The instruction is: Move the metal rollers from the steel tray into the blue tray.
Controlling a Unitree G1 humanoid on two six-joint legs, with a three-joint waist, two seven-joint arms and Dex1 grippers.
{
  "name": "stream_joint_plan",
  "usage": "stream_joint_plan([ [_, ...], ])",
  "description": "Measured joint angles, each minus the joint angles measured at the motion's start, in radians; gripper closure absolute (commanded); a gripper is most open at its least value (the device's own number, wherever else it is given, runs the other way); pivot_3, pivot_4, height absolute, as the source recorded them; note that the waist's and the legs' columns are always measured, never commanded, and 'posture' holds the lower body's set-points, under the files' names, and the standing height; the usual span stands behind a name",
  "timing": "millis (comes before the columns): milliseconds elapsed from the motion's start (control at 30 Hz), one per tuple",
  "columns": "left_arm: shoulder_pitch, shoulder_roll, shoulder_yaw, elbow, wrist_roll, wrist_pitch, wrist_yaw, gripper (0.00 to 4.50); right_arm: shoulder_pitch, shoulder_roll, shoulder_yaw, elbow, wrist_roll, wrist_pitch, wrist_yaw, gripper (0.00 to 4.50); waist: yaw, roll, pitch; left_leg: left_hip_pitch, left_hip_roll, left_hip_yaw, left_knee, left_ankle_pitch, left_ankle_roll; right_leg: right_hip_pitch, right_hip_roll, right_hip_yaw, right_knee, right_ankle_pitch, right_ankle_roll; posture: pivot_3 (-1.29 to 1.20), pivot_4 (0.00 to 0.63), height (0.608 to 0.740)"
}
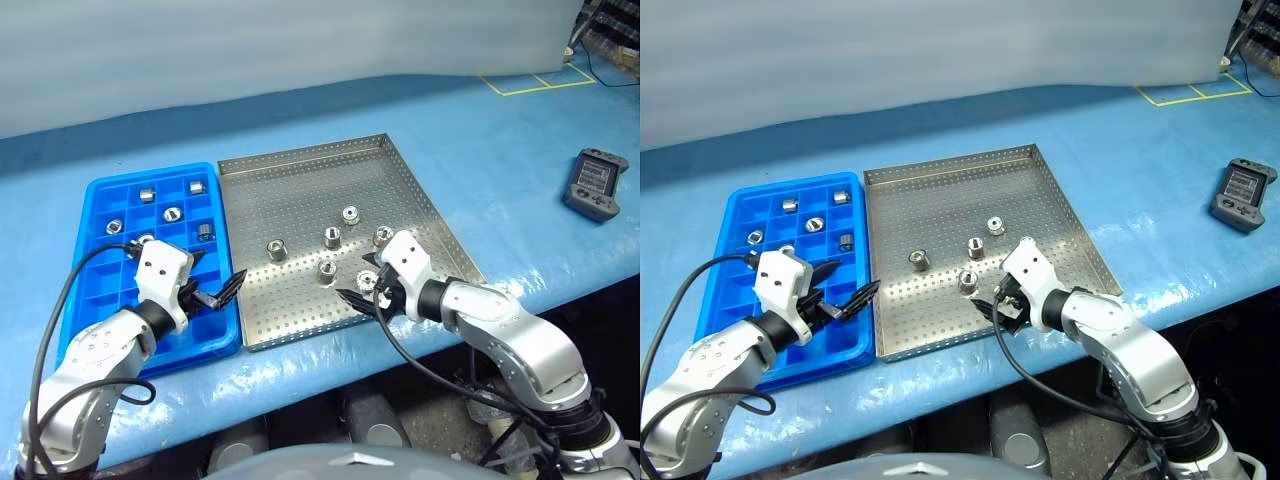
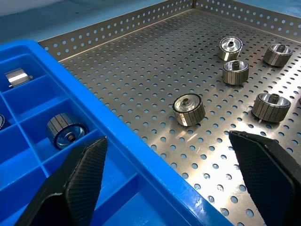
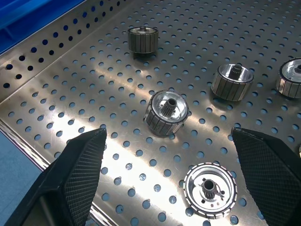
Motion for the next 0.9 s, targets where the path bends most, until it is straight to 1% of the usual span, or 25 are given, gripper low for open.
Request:
stream_joint_plan([
  [267, -0.004, 0.002, 0.0, 0.0, 0.002, 0.0, -0.003, 0.0, 0.0, 0.01, 0.001, 0.012, -0.016, -0.003, 0.0, 0.02, 0.0, 0.0, 0.0, 0.0, 0.0, 0.0, 0.0, 0.0, 0.0, 0.0, 0.0, 0.0, 0.0, 0.0, 0.0, -0.11, 0.15, 0.74],
  [367, -0.045, 0.024, 0.0, 0.007, 0.002, -0.001, -0.026, 0.0, -0.001, 0.02, 0.002, 0.013, -0.022, -0.013, -0.001, 0.02, 0.001, 0.0, 0.0, 0.0, 0.0, 0.0, 0.0, 0.0, 0.0, 0.0, 0.0, 0.0, 0.0, 0.0, 0.0, -0.11, 0.15, 0.74],
  [467, -0.141, 0.081, -0.017, 0.04, 0.003, -0.009, -0.089, 0.0, -0.003, 0.032, 0.005, 0.014, -0.029, -0.017, -0.003, 0.02, 0.002, 0.0, 0.0, 0.0, 0.0, 0.0, 0.001, 0.0, 0.0, 0.001, 0.0, 0.0, 0.001, 0.0, 0.0, -0.11, 0.15, 0.74],
  [567, -0.264, 0.132, -0.065, 0.101, 0.005, -0.021, -0.17, 0.0, -0.006, 0.04, 0.011, 0.015, -0.034, -0.019, -0.004, 0.02, 0.0, 0.0, 0.0, 0.0, -0.001, 0.0, 0.001, 0.0, 0.0, 0.001, 0.0, 0.0, 0.0, 0.0, 0.001, -0.12, 0.15, 0.74],
  [700, -0.435, 0.173, -0.175, 0.238, 0.028, -0.045, -0.289, 0.0, -0.007, 0.063, 0.021, 0.018, -0.042, -0.022, -0.02, 0.02, -0.003, 0.0, 0.0, 0.0, -0.001, 0.0, 0.001, 0.0, 0.0, 0.0, 0.0, 0.0, 0.0, 0.001, 0.001, -0.14, 0.15, 0.74],
  [867, -0.608, 0.165, -0.315, 0.457, 0.094, -0.077, -0.412, 0.0, 0.002, 0.119, 0.032, 0.018, -0.059, -0.041, -0.061, 0.02, -0.011, 0.0, 0.0, -0.001, -0.001, 0.0, 0.001, 0.0, 0.0, 0.0, 0.0, 0.0, 0.0, 0.001, 0.001, -0.17, 0.15, 0.74],
  [900, -0.654, 0.144, -0.347, 0.532, 0.112, -0.089, -0.442, 0.0, 0.013, 0.125, 0.034, 0.015, -0.067, -0.047, -0.068, 0.02, -0.012, 0.0, 0.0, -0.001, -0.001, -0.001, 0.001, 0.0, 0.0, 0.0, 0.0, 0.0, 0.0, 0.002, 0.002, -0.17, 0.15, 0.74],
])
